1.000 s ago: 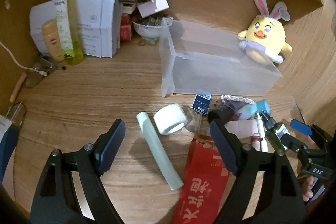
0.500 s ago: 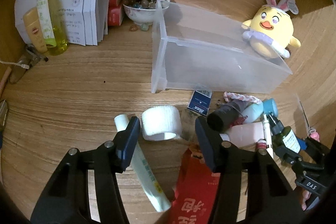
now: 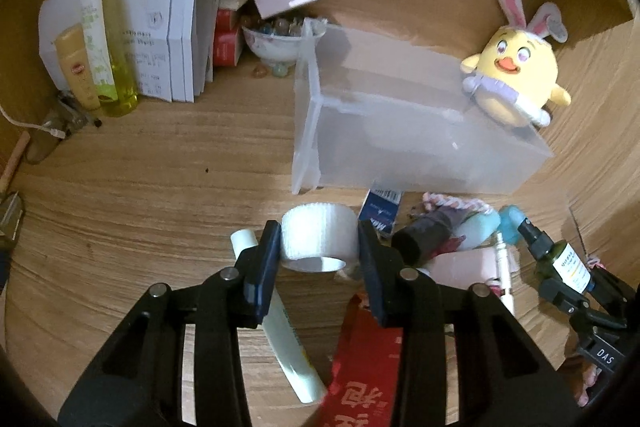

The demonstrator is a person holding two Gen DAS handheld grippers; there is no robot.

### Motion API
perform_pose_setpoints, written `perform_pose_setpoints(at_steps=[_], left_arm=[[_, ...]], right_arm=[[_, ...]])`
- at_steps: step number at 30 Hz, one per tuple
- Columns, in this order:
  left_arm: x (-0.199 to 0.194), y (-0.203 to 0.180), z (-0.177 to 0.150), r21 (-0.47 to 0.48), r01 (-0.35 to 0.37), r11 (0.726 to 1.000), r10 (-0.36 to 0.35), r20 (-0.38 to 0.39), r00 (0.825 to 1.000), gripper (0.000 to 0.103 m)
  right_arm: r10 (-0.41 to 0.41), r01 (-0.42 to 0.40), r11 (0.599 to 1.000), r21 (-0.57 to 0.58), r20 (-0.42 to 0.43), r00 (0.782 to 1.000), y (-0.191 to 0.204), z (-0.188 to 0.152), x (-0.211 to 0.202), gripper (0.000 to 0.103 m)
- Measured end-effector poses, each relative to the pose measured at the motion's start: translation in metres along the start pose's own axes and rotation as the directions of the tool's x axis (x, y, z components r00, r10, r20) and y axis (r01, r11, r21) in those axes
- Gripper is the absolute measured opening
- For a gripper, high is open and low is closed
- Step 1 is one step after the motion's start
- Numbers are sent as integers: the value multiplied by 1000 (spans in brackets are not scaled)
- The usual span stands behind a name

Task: Organize objects
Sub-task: 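Carry both items into the clear box and open both tools to release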

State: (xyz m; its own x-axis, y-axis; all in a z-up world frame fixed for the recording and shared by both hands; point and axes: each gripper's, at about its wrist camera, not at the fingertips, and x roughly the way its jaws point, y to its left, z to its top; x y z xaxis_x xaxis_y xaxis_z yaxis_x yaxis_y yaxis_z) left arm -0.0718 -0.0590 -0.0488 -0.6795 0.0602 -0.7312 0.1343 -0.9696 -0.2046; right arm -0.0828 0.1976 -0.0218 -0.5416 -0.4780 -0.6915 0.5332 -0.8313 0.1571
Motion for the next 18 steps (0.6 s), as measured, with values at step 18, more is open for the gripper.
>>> perform_pose_setpoints(at_steps=[18], left_arm=[[-45, -16, 36, 29, 17, 999, -22, 161, 987, 38]], right_arm=[[-3, 9, 1000, -28, 193, 981, 7, 62, -22, 38]])
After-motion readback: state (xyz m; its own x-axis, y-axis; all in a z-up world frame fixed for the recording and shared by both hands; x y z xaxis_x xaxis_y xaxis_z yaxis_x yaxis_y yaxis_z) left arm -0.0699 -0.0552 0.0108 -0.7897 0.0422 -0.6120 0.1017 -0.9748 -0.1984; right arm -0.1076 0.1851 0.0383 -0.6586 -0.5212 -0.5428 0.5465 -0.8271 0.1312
